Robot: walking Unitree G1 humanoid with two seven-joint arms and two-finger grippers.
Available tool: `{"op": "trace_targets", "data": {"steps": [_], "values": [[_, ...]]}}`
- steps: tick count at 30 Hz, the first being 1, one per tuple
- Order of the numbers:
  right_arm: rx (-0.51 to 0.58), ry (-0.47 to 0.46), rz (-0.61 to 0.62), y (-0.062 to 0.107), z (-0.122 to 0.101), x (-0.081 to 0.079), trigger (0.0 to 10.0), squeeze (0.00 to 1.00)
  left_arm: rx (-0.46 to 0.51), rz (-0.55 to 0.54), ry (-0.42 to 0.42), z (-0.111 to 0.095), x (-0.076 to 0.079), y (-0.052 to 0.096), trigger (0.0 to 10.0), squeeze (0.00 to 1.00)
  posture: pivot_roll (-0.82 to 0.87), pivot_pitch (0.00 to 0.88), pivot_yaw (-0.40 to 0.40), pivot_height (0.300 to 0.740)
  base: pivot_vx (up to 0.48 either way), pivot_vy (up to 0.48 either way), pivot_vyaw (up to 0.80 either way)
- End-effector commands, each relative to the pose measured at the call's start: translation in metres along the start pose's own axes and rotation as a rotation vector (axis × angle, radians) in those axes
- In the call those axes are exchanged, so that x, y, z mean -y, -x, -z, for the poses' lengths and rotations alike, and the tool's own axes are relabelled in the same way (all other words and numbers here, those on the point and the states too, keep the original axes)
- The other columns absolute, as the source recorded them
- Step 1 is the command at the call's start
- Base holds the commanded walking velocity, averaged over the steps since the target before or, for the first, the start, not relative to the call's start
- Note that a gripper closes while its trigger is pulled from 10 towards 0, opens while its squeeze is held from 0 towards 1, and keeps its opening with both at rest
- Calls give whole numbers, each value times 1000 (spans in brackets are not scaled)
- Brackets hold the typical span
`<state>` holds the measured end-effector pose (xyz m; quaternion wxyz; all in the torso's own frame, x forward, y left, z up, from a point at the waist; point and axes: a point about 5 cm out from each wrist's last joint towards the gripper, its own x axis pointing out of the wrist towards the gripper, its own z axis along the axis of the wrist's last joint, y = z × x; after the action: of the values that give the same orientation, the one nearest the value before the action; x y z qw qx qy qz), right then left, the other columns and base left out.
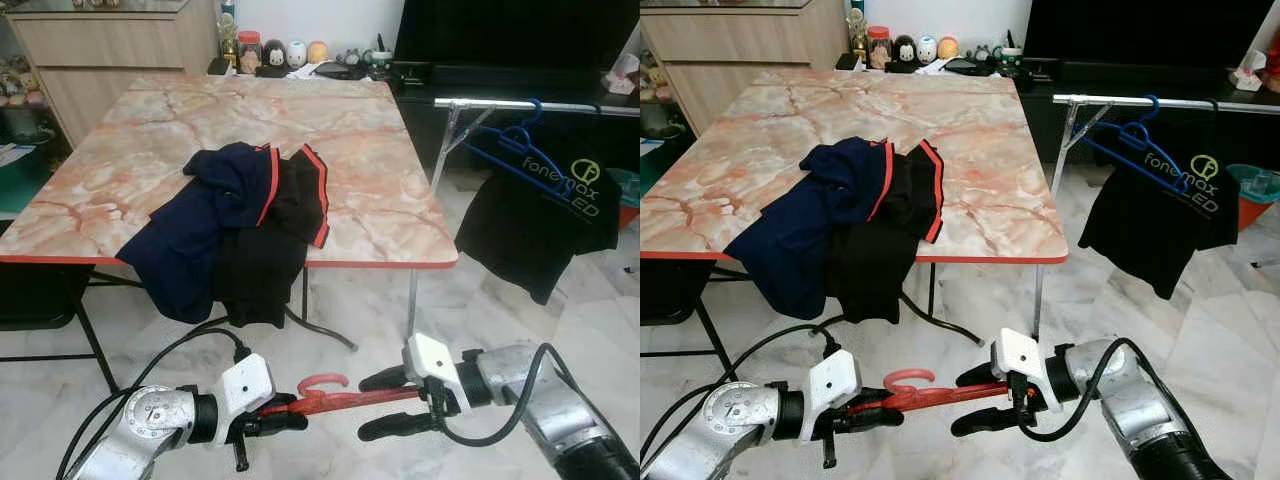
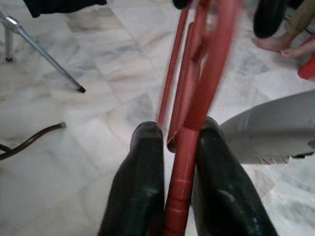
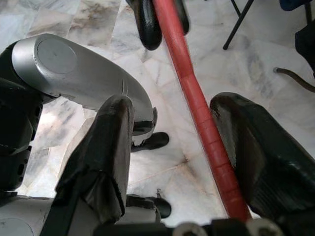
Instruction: Hang hanger
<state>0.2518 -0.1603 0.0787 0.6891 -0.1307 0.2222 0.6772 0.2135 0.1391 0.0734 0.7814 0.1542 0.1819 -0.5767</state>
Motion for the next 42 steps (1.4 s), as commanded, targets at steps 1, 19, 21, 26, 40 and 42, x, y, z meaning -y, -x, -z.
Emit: {"op": "trace_targets", "data": {"steps": [1, 19, 21, 26, 40, 42], "values": [[-11, 24, 1, 0, -2, 3, 10000, 1000, -79, -31, 4, 12, -3, 7, 0, 0, 64, 0, -70, 740, 0, 0, 0], [-168, 10, 383, -5, 35, 32, 10000, 0, -219, -165, -42, 47, -12, 10, 3765, 0, 61, 0, -67, 740, 0, 0, 0], [-167, 11, 383, -7, 37, 30, 10000, 0, -268, -179, -50, 57, -12, 11, 10000, 0, 61, 0, -67, 740, 0, 0, 0], [-156, -164, 612, -19, 58, 37, 10000, 0, -312, -423, 76, 94, -15, 15, 10000, 0, 54, 0, -63, 740, 0, 0, 0], [-333, -804, 1131, -55, 154, -35, 10000, 0, -443, -1002, 830, 190, 38, 33, 10000, 0, 91, 0, -77, 740, 0, 0, 0], [-286, -879, 1167, -54, 156, -37, 10000, 0, -457, -1013, 855, 193, 42, 34, 10000, 0, 76, 0, -67, 740, 0, 0, 0]]}}
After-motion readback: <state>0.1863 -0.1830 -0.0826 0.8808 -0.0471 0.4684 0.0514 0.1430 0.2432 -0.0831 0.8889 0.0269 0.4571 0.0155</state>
